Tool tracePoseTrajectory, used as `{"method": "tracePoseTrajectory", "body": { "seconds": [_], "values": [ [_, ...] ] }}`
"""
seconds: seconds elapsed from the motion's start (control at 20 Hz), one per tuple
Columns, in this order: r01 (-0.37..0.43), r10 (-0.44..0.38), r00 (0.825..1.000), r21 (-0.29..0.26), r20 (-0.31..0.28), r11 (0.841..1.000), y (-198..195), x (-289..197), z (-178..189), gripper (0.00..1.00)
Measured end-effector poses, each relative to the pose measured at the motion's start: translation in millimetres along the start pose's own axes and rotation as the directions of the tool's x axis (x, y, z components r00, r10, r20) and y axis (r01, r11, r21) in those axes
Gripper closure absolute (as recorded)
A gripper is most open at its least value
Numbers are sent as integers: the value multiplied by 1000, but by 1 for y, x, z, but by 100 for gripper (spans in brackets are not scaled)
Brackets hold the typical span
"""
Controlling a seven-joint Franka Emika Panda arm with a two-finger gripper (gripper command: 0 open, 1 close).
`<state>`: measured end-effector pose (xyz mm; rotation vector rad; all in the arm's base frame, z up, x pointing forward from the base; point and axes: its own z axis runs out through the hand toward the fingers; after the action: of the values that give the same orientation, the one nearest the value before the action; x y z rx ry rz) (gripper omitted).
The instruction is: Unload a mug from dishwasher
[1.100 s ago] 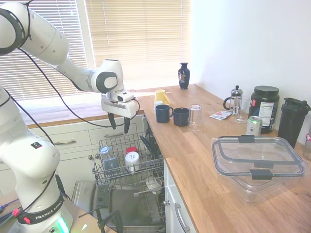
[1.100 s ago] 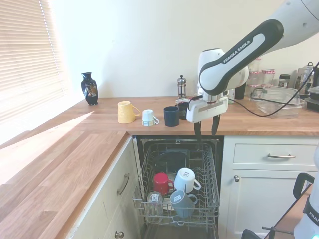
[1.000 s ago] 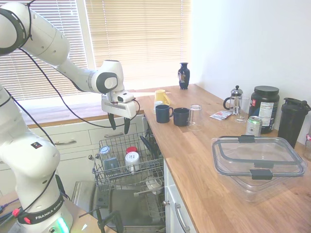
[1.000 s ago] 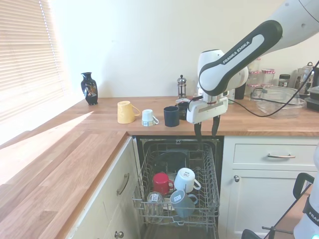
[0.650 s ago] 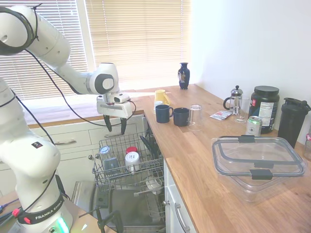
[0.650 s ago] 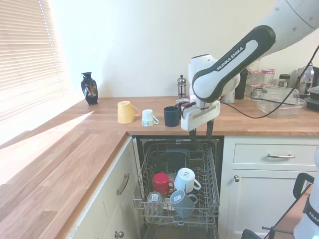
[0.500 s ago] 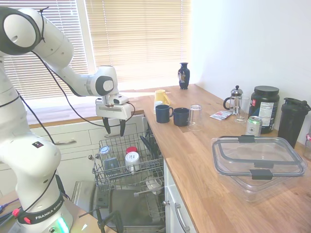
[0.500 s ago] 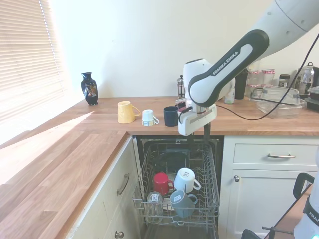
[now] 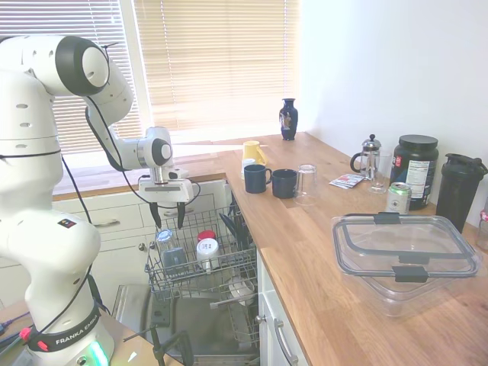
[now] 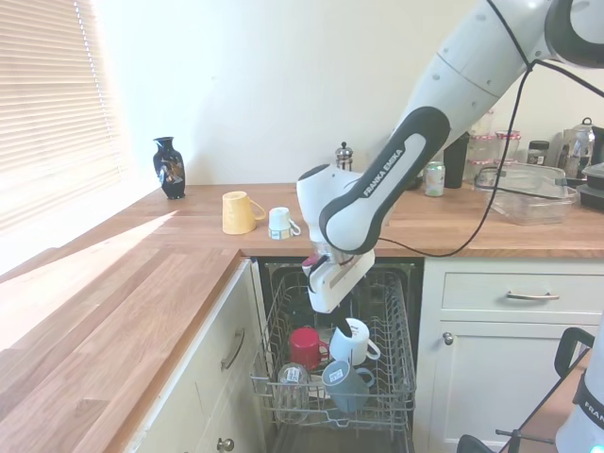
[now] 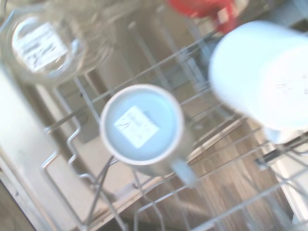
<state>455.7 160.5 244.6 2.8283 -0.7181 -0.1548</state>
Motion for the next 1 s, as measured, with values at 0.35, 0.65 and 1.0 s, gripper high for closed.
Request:
{"method": "tracePoseTrajectory", "body": {
  "seconds": [0.35,0.65,1.0],
  "values": [
    [52,-52,998,-25,19,998,-12,-11,43,0],
    [118,-118,993,-27,6,993,-10,-29,82,0],
    [168,-169,986,-51,-13,985,-1,-20,99,0]
  ]
}}
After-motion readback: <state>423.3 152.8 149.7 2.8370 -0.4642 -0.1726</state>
